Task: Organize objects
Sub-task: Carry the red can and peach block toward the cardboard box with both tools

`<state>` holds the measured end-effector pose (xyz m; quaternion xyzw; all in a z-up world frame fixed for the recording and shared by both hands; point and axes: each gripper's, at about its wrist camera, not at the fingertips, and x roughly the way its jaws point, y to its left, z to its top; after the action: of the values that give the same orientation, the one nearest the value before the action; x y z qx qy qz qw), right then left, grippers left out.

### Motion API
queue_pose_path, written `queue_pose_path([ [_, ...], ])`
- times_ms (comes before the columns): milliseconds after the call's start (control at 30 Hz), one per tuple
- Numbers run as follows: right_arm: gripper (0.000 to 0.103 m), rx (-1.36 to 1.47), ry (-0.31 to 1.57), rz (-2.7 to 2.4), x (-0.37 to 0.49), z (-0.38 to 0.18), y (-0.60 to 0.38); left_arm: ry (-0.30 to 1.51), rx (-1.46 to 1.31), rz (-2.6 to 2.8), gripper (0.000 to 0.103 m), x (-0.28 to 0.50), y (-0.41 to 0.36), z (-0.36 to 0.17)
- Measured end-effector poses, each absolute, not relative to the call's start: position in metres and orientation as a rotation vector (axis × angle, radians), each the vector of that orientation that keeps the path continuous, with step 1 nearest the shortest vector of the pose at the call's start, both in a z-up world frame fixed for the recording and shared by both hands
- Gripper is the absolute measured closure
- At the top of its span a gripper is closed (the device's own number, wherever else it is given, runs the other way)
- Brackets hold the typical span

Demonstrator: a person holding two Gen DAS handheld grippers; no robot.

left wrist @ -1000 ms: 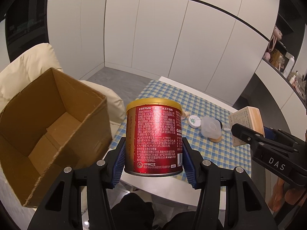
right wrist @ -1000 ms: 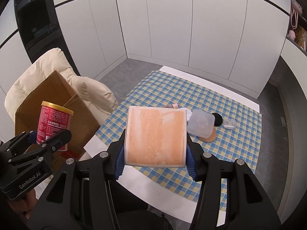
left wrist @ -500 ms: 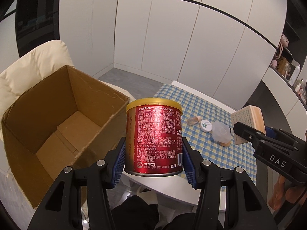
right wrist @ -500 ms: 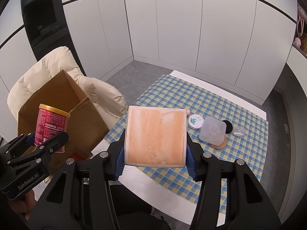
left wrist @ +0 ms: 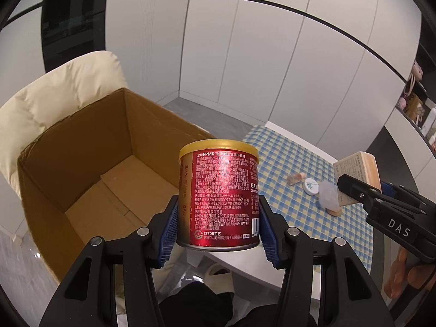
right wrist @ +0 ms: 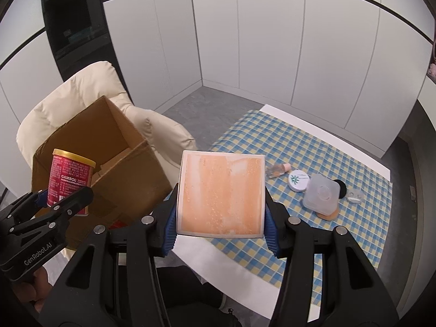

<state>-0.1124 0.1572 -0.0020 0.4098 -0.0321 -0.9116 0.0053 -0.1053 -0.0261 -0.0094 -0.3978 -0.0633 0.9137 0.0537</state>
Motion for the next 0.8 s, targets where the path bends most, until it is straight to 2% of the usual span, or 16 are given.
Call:
queue_pose_path([
  [800,0.049,1.204,0.024,-2.725,-0.130,-0.002,0.072,-0.229,-1.316,2.887,0.049,-0.101,-0.106,-0.020],
])
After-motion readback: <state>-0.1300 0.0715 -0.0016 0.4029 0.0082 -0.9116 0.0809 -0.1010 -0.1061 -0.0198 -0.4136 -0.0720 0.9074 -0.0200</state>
